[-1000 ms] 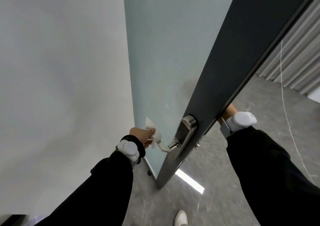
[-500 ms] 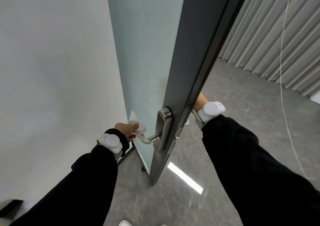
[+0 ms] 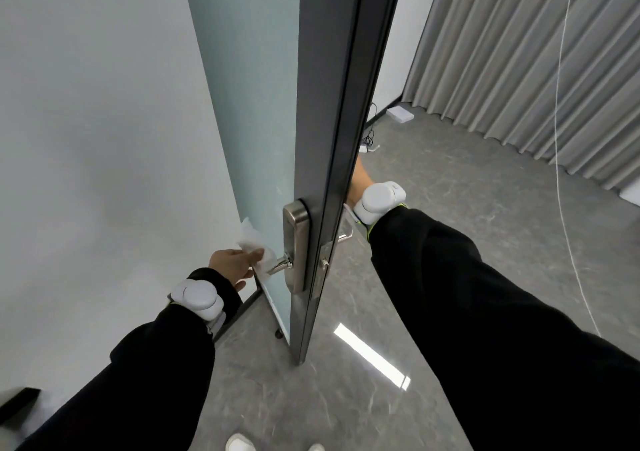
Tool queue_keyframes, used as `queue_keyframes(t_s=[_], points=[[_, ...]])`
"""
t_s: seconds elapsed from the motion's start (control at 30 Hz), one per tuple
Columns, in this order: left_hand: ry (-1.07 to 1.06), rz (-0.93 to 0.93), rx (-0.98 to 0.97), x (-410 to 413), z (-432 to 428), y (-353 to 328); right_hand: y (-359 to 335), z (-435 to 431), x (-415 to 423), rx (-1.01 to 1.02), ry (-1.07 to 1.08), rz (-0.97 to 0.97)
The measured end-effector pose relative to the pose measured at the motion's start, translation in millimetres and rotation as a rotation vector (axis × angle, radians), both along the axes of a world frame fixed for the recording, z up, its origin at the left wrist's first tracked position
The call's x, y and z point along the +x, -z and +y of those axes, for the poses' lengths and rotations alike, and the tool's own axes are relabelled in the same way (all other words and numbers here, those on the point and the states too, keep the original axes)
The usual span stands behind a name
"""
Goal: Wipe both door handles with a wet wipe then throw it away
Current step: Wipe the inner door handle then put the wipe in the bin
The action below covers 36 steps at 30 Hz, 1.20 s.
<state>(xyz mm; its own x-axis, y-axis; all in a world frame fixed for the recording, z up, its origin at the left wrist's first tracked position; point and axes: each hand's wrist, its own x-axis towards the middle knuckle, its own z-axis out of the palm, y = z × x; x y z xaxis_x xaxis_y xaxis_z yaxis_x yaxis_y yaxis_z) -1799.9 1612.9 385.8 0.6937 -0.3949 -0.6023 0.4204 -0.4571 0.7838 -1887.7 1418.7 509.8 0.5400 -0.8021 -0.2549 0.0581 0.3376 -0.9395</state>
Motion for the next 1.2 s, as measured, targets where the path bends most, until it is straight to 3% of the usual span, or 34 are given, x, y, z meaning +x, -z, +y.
queue_keyframes(t_s=[0.17, 0.47, 0.67, 1.2], points=[[0.01, -0.012, -0.007, -13.5, 13.7, -4.8, 7.1, -4.2, 1.6, 0.119, -0.066, -0.061], [-0.011, 0.059, -0.055, -33.2, 13.4, 0.1, 5.2, -9.4, 1.9, 0.157, -0.092, -0.123], [0.023, 0.006, -0.075, -35.0, 7.5, 2.3, 9.6, -11.1, 4.4, 0.183, -0.102, -0.129], [-0.03, 0.093, -0.106, -22.9, 3.6, 7.3, 3.9, -7.3, -2.2, 0.102, -0.12, -0.138]])
